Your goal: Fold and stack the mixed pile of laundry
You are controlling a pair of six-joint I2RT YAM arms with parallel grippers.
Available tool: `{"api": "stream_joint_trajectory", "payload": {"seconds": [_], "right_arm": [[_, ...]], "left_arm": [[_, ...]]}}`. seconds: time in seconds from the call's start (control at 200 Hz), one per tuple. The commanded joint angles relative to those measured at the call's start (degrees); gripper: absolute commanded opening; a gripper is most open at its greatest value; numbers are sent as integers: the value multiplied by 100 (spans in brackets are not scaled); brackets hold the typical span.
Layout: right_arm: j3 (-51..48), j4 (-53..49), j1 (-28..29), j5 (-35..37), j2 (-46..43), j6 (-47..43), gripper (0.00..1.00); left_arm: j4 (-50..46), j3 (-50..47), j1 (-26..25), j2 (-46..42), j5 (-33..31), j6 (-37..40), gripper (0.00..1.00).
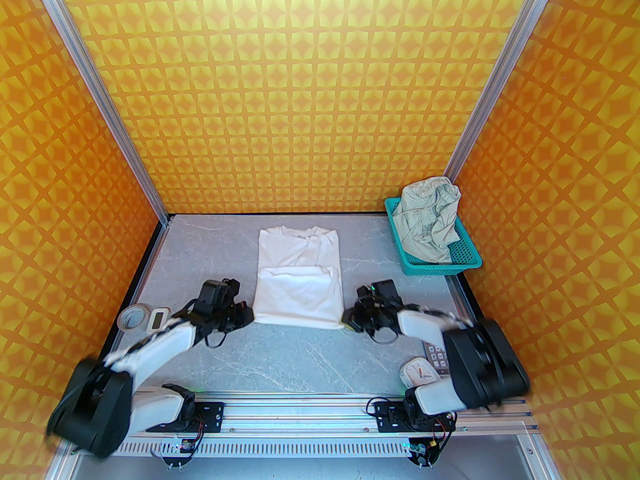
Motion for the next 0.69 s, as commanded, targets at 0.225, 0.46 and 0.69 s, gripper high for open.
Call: {"api": "stream_joint_trajectory", "payload": {"seconds": [0.225, 0.46, 0.69], "right_arm": [[1780, -2017, -43, 1013, -558, -408, 0], [3735, -1978, -74, 1125, 952, -587, 0], [4779, -1402, -259, 737, 2152, -305, 0]], "left_arm": [[-765, 1351, -12, -73, -180, 1, 0], [106, 2643, 373, 1452, -199, -144, 0], [830, 3654, 650, 2789, -140, -211, 0]]}}
